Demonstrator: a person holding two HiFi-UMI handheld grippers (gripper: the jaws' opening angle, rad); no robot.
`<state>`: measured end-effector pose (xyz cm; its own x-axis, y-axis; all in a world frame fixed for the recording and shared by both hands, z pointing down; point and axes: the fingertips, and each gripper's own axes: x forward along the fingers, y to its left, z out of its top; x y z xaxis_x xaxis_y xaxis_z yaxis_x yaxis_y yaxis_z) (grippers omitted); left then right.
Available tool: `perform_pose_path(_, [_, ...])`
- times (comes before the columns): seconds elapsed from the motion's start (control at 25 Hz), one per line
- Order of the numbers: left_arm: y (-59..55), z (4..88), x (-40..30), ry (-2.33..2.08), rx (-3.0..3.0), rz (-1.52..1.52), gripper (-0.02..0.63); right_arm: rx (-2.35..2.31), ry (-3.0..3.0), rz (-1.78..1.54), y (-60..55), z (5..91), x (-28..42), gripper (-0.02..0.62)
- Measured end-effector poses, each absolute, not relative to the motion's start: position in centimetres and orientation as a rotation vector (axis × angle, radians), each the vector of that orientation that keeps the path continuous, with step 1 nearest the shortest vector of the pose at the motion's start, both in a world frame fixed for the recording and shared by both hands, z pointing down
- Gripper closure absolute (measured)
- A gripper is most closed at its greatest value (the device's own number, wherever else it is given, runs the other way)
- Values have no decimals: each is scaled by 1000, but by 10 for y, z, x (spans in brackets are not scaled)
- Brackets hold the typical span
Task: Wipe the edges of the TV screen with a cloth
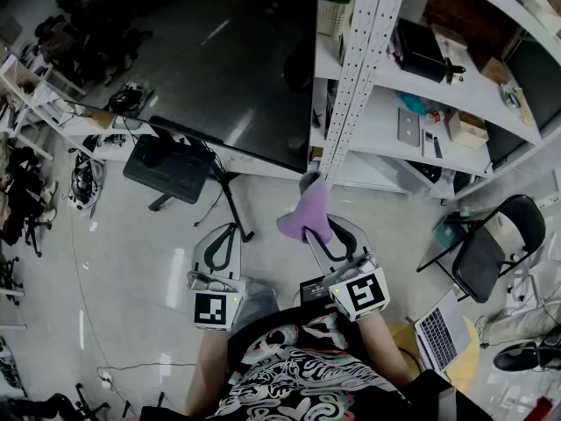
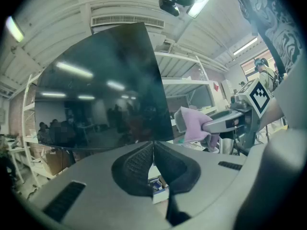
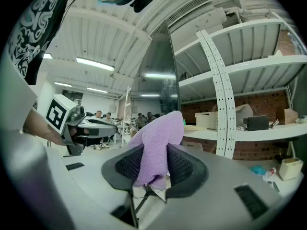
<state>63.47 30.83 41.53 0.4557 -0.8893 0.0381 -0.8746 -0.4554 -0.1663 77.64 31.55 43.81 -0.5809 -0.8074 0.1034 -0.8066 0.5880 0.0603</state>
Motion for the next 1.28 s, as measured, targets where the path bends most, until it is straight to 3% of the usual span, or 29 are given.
perform_pose_path(0.6, [308, 421, 631, 1569, -2578, -207, 589, 1368, -2649, -147, 310, 438, 774, 446])
perform_pose_path(1.28, [258, 430, 605, 1566, -2611, -241, 589, 1411, -2476, 16, 243, 470, 763, 446])
